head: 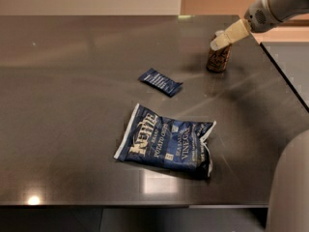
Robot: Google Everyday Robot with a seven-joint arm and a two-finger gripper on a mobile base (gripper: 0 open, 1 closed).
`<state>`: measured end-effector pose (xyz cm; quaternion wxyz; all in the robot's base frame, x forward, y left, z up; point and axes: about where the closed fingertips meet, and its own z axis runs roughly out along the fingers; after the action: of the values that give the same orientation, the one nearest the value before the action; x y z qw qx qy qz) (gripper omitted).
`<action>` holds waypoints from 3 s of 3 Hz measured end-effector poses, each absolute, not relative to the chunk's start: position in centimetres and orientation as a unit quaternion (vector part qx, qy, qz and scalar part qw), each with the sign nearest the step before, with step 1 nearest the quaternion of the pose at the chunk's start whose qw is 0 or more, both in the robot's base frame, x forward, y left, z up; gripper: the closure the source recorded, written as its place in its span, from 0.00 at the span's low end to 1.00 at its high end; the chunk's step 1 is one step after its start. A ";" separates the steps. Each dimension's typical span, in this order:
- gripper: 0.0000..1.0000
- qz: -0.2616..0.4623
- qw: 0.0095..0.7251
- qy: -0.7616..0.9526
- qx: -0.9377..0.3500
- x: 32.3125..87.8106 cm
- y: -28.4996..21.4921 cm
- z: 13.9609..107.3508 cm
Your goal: Move orange can near blue chip bag
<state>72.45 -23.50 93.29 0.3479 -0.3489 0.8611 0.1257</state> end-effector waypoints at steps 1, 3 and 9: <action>0.00 0.132 0.340 0.863 -0.351 72.8 -23.1 92.7; 0.00 0.137 0.333 0.864 -0.353 73.1 -22.8 92.2; 1.00 0.153 0.325 0.844 -0.398 69.9 -21.7 91.2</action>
Offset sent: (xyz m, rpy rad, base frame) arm -0.0021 0.0094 -0.0519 -0.0110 0.0918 0.0398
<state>69.86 -21.70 91.22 0.3248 -0.3978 0.8443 0.1530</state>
